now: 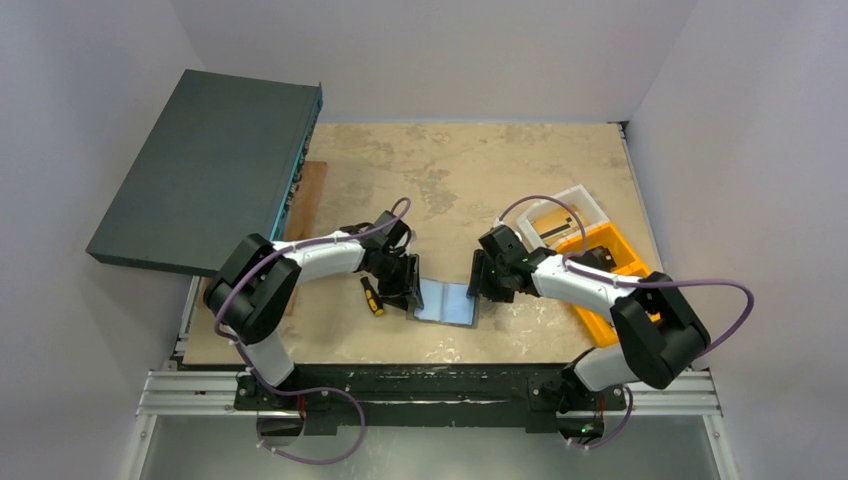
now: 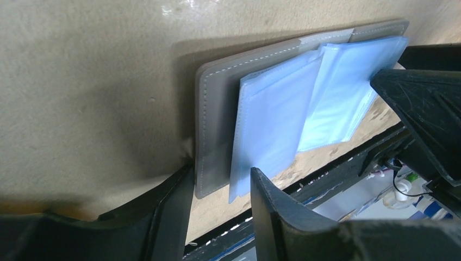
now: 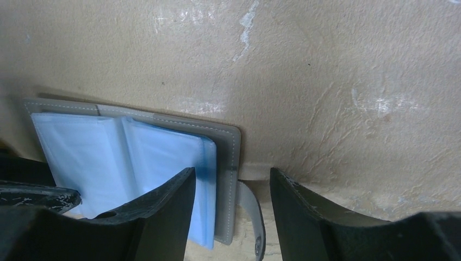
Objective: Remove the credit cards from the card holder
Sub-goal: Close the card holder at the center of the board.
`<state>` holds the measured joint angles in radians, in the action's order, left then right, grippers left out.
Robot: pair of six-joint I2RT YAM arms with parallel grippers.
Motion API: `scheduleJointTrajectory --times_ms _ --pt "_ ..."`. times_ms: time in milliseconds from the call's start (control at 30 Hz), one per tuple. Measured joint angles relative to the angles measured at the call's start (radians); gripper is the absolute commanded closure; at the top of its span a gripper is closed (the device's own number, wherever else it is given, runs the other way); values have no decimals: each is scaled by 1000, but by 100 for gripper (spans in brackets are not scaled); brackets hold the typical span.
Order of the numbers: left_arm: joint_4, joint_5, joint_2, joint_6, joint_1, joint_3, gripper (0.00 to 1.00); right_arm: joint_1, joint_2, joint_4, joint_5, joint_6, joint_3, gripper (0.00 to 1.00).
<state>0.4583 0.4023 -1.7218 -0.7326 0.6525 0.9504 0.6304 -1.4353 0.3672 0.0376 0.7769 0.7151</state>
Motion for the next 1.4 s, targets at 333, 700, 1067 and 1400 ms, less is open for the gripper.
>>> scheduleJointTrajectory --times_ms 333,700,1067,1400 --pt "10 22 25 -22 9 3 79 4 -14 -49 -21 1 -3 51" --pt "28 58 102 -35 9 37 79 17 -60 -106 -50 9 21 52" --pt "44 85 108 -34 43 100 64 24 -124 -206 -150 42 45 52" --pt "44 92 63 -33 68 148 58 24 -110 -234 -195 95 19 49"
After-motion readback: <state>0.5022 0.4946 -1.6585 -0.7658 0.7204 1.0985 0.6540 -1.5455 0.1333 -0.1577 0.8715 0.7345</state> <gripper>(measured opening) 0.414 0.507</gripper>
